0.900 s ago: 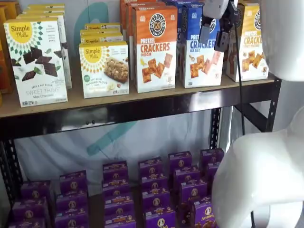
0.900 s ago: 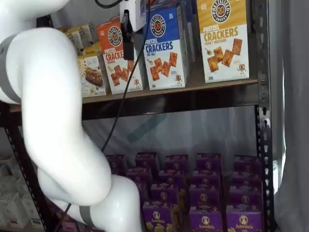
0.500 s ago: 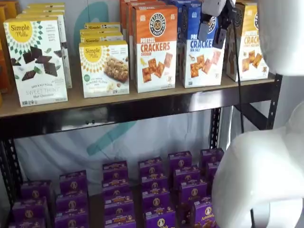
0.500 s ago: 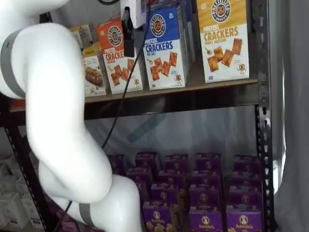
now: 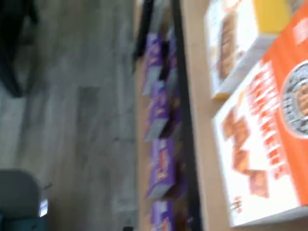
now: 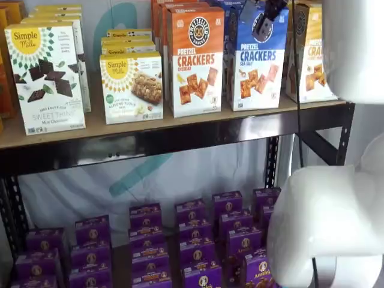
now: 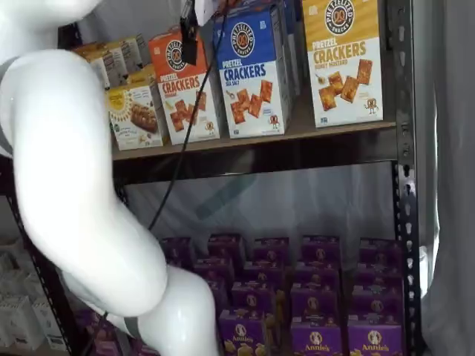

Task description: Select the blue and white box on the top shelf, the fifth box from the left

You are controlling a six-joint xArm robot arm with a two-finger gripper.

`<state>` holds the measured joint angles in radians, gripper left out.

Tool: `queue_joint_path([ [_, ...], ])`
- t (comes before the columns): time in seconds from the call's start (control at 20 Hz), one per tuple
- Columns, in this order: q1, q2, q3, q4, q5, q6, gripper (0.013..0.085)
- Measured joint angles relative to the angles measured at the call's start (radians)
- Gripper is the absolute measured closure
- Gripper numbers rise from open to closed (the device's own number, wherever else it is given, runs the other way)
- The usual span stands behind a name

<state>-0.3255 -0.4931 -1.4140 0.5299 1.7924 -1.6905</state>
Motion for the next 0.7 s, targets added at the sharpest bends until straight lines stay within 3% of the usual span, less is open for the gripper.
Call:
queue_joint_path([
  [0.2, -0.032, -0.009, -0.001, 0.078, -0.061, 0.008, 0.0130],
  [0.3, -0.038, -0.008, -0.008, 0.093, -0.090, 0.011, 0.0130],
  [0.7, -0.016, 0.050, -0.053, 0.023, -0.220, -0.018, 0.0130],
])
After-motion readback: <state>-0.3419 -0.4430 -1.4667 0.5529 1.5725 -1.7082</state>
